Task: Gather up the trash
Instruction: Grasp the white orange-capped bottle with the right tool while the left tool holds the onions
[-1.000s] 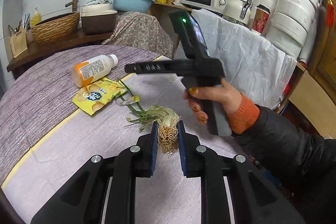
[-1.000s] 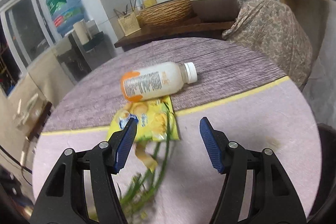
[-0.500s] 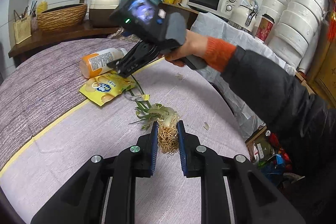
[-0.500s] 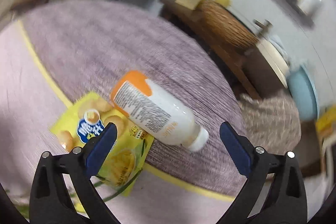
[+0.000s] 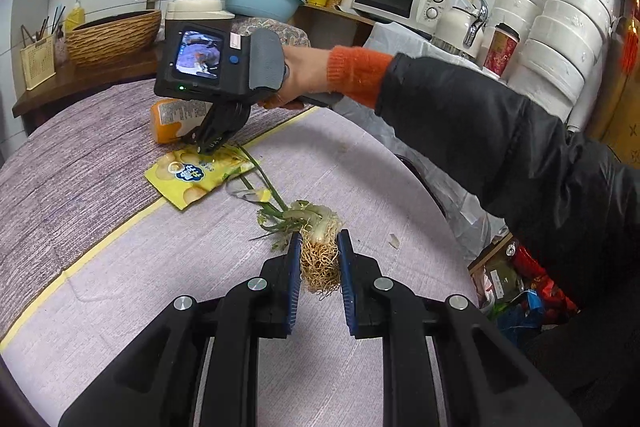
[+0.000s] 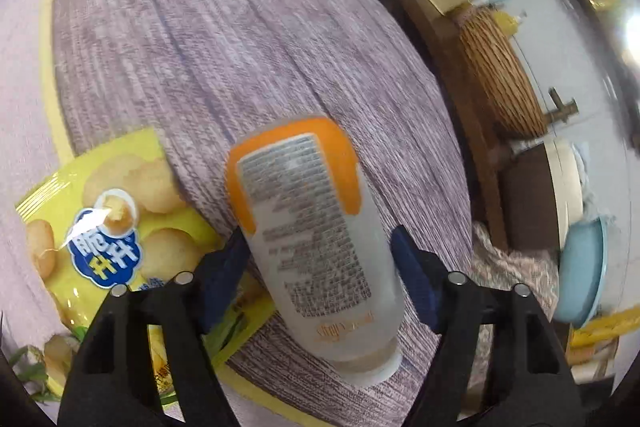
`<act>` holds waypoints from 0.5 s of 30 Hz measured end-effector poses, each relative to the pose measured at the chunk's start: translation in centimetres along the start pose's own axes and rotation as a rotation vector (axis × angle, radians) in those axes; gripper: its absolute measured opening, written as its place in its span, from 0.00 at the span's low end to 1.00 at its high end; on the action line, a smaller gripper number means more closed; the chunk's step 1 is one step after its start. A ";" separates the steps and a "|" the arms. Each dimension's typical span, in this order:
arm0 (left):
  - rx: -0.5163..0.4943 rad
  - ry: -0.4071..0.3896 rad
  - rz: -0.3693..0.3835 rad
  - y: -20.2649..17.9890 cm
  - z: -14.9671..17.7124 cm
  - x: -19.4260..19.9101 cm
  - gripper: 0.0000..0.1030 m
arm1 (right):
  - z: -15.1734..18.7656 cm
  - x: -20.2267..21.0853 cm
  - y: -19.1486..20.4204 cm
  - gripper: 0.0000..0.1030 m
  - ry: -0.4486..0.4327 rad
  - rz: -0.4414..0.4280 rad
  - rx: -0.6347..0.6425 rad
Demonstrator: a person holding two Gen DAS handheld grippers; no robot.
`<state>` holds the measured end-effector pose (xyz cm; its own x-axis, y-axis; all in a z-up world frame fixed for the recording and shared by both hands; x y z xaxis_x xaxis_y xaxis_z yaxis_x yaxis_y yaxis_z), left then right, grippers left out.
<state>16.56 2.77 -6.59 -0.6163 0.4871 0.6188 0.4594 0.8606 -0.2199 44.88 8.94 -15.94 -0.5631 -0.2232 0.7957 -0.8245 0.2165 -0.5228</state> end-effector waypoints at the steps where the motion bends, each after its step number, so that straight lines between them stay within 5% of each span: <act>1: -0.003 -0.001 -0.004 -0.2 -0.1 0.0 0.18 | 0.3 0.1 0.2 0.67 -0.002 0.001 -0.026; 15: -0.063 -0.041 0.019 -4.0 -2.1 1.6 0.18 | 10.7 10.0 -5.1 0.63 -0.209 0.070 -0.645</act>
<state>15.09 -0.23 -3.11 -0.6320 0.5100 0.5834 0.5098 0.8407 -0.1827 42.86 -4.55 -8.58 -0.6665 -0.3526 0.6569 -0.6239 0.7461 -0.2325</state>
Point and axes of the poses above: each gripper's, at about its wrist camera, not at the fingertips, and x roughly against the way its jaws point, y to its left, z to its underside, the point moved 9 cm from there along -x, roughly the way its jaws point, and after that the axes turned 2 degrees about -z, right-handed, at the moved point
